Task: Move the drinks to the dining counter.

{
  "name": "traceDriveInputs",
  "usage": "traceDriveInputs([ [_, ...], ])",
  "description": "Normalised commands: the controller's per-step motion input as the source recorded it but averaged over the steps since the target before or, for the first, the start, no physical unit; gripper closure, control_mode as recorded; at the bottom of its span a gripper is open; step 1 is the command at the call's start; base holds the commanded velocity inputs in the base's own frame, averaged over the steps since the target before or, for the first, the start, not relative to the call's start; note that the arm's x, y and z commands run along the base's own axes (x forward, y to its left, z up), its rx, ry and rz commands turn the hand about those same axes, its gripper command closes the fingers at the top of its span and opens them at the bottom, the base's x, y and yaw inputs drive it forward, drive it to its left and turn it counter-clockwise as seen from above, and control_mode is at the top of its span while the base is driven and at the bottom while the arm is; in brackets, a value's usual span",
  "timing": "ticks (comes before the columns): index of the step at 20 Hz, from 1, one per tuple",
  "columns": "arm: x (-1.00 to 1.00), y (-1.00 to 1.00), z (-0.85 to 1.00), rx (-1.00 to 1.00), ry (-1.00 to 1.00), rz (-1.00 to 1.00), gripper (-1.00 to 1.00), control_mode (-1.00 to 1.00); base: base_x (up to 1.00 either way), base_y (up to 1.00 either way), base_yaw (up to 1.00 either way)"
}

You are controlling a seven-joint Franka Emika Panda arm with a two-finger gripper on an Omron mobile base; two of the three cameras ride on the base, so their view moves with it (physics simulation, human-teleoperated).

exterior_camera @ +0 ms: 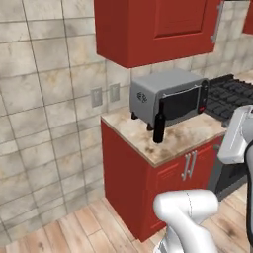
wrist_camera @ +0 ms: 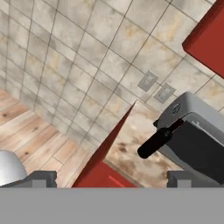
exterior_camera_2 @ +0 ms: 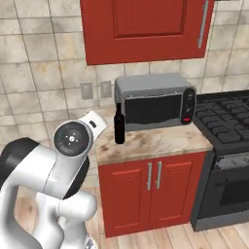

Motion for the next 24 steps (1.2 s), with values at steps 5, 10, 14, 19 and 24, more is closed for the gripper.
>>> traceDriveInputs([
  [5,0.00,0.00,0.00,0.00,0.00,0.00,-1.00,1.00,0.36,-0.53,0.42],
  [10,0.00,0.00,0.00,0.00,0.00,0.00,-1.00,1.00,0.22,-0.74,0.19],
  [14,0.00,0.00,0.00,0.00,0.00,0.00,-1.00,1.00,0.10,-0.52,0.10],
  [19,0.00,0.00,0.00,0.00,0.00,0.00,-1.00,1.00,0.20,0.00,0.00],
  [24,0.00,0.00,0.00,0.00,0.00,0.00,-1.00,1.00,0.09,0.03,0.00],
])
